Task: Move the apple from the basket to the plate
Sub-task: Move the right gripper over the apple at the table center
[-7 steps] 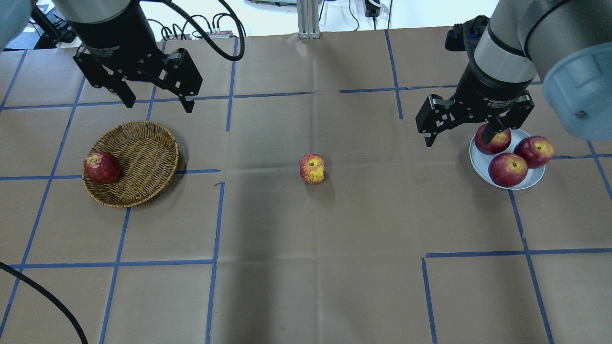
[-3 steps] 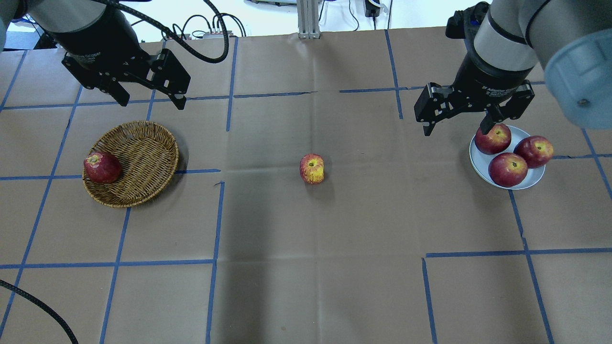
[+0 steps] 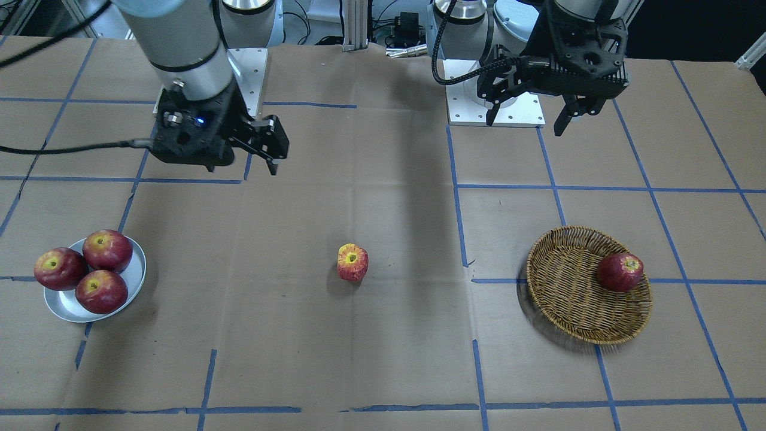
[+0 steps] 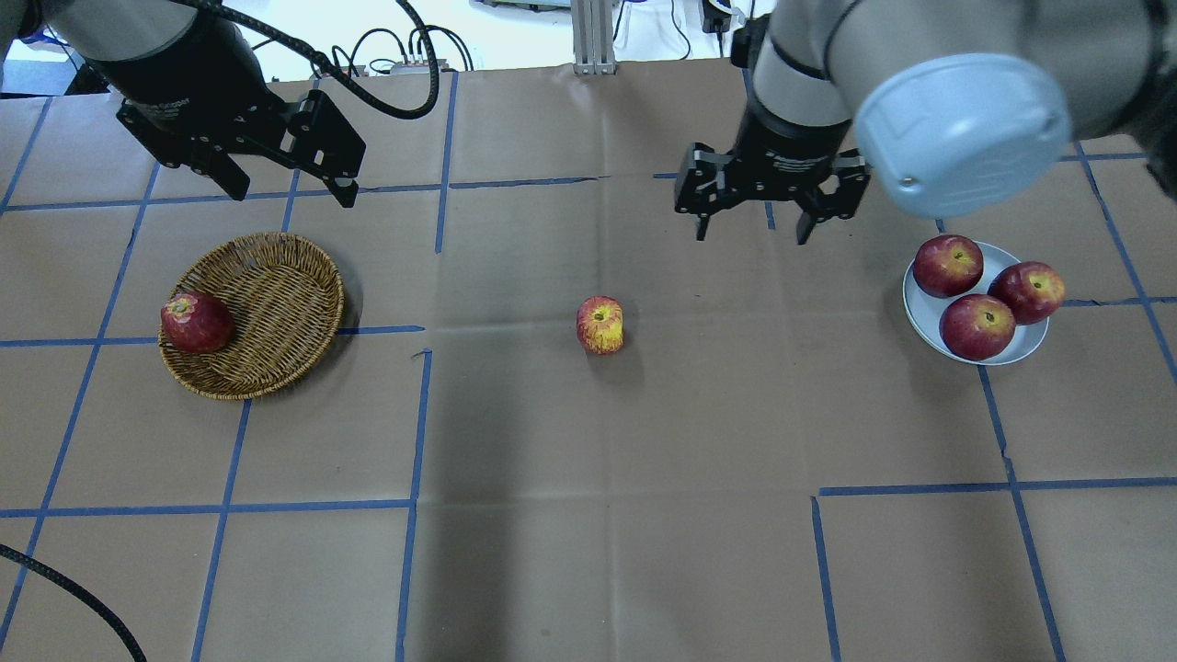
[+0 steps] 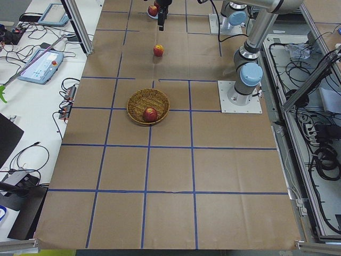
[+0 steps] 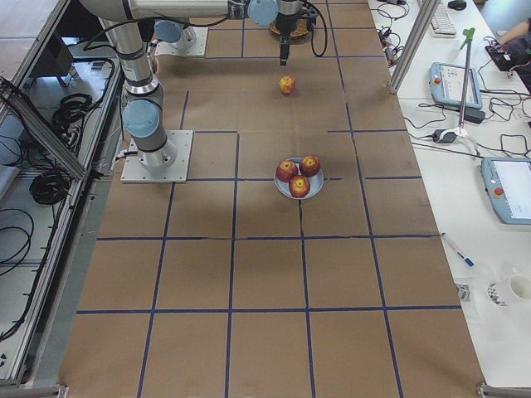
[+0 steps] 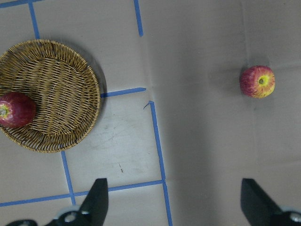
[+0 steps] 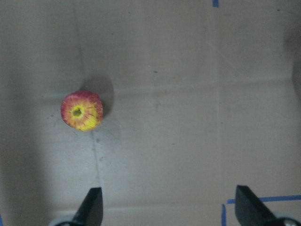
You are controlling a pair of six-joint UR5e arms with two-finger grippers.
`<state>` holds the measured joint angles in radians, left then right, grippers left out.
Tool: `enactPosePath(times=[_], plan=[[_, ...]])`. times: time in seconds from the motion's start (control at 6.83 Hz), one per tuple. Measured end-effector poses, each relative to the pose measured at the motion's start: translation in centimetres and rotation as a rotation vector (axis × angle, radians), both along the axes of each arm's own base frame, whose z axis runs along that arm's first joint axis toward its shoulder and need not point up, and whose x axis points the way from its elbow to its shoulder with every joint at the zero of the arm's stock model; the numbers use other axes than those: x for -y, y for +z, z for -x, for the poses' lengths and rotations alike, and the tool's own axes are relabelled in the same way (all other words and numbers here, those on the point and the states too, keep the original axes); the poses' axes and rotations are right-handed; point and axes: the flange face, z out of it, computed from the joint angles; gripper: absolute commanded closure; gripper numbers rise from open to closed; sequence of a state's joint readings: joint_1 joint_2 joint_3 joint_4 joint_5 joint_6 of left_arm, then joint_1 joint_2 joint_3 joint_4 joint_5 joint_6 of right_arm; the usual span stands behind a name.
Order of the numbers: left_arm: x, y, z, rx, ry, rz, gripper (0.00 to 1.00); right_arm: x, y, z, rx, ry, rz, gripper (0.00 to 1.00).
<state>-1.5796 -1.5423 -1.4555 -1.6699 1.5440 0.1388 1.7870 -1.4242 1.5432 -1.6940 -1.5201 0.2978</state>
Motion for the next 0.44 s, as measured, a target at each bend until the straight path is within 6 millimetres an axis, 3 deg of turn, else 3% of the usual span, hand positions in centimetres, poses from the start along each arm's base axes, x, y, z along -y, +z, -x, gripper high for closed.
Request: enactPosePath(times=[0.29,0.44], plan=[[0.1,-0.1,-0.3,-0.002,0.002,-0.003,0.01,3.0,-4.6,-7.7,0.000,-0.026,0.013,0.00],[0.2,-0.1,-0.4,-0.003,0.003,-0.006,0.01,4.2,-7.5,-10.3,0.002,-0.035,0.026,0.00]])
